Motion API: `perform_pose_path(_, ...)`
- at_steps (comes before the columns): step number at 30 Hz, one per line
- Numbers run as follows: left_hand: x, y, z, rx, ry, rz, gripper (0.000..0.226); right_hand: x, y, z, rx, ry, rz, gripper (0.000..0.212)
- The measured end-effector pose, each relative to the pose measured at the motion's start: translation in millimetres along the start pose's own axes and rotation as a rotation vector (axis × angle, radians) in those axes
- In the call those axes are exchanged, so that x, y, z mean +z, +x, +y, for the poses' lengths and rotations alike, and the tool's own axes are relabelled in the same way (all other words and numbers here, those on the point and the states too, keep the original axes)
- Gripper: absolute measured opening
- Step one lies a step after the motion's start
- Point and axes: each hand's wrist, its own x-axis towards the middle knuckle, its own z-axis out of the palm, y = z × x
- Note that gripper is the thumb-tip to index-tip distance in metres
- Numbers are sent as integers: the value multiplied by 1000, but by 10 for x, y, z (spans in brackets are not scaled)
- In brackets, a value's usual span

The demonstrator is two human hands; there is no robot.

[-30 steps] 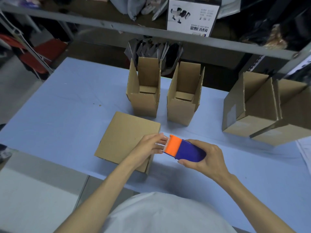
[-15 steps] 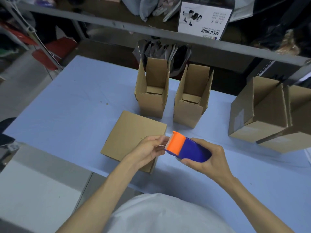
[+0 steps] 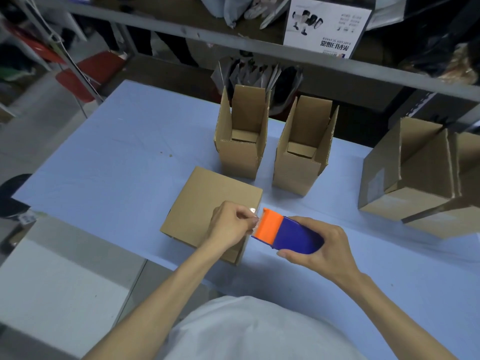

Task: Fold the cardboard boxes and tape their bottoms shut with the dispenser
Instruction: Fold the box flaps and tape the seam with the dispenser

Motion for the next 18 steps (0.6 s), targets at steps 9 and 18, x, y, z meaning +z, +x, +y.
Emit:
perform_pose_path(9,-61,112,-71,-38,168,52,28,49,121,-19,16,-75,-129,65)
perform_pose_path(18,-178,154,-231,30,256,143,26,-214,-81,242,168,-300,-145,54)
